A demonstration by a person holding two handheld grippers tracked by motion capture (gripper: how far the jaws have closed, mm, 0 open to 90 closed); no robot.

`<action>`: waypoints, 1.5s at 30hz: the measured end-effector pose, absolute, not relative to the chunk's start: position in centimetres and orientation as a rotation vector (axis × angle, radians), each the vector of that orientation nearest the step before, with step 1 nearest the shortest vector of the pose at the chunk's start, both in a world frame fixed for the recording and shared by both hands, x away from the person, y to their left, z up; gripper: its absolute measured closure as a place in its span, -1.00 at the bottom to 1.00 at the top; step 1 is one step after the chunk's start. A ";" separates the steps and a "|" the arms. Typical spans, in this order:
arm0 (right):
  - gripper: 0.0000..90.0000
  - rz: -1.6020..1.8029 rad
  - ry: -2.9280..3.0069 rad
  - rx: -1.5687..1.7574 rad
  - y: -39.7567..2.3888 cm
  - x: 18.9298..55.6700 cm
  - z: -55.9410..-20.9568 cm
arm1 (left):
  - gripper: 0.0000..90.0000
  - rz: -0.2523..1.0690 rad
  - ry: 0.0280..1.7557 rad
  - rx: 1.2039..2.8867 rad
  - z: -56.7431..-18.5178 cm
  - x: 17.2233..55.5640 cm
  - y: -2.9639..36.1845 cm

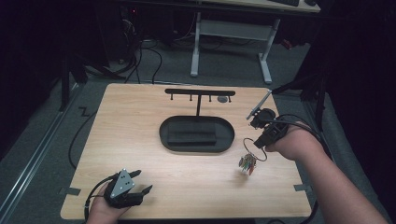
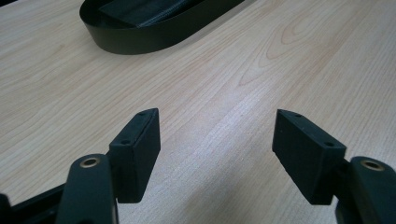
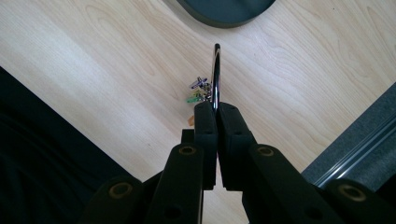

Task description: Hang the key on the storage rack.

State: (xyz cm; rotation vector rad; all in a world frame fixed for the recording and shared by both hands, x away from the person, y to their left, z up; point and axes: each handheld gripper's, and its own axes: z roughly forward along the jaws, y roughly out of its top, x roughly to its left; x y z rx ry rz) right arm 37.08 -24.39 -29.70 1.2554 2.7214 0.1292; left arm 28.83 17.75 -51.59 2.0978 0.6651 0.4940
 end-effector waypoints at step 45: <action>0.96 0.292 2.617 1.279 -20.7 47.5 -28.3 | -0.34 0.470 0.762 2.081 -51.6 28.2 20.1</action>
